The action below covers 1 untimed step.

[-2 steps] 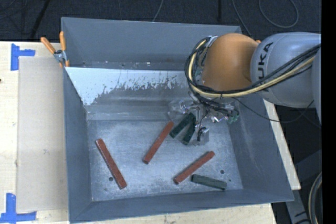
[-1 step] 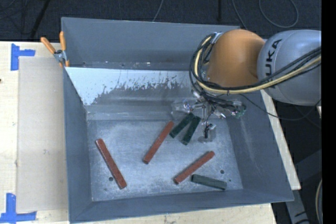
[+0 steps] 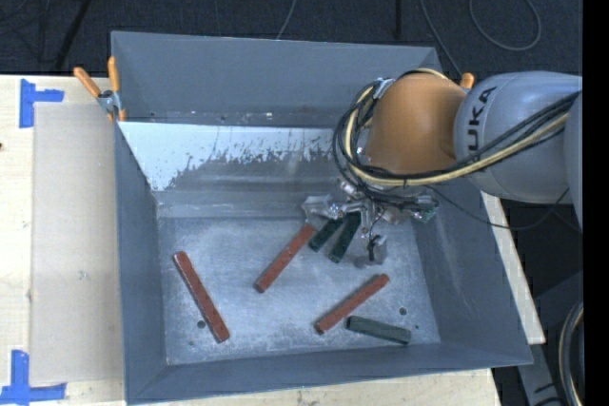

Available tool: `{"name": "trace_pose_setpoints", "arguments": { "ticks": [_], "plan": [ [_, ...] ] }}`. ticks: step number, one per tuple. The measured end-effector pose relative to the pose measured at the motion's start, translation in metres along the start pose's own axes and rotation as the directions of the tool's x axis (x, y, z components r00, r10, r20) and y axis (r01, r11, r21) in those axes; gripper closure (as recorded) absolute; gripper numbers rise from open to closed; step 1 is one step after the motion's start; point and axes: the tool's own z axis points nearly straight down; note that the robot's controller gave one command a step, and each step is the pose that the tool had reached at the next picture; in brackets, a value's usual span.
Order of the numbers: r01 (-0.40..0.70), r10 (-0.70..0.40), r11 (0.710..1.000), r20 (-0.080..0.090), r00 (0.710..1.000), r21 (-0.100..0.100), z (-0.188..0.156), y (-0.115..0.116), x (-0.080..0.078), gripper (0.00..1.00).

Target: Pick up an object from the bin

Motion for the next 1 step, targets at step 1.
{"name": "trace_pose_setpoints", "arguments": {
  "ticks": [1],
  "plan": [
    [-0.002, 0.002, 1.000, 0.000, 1.000, 0.000, -0.0005, -0.0002, -0.0009, 0.00]
  ]
}}
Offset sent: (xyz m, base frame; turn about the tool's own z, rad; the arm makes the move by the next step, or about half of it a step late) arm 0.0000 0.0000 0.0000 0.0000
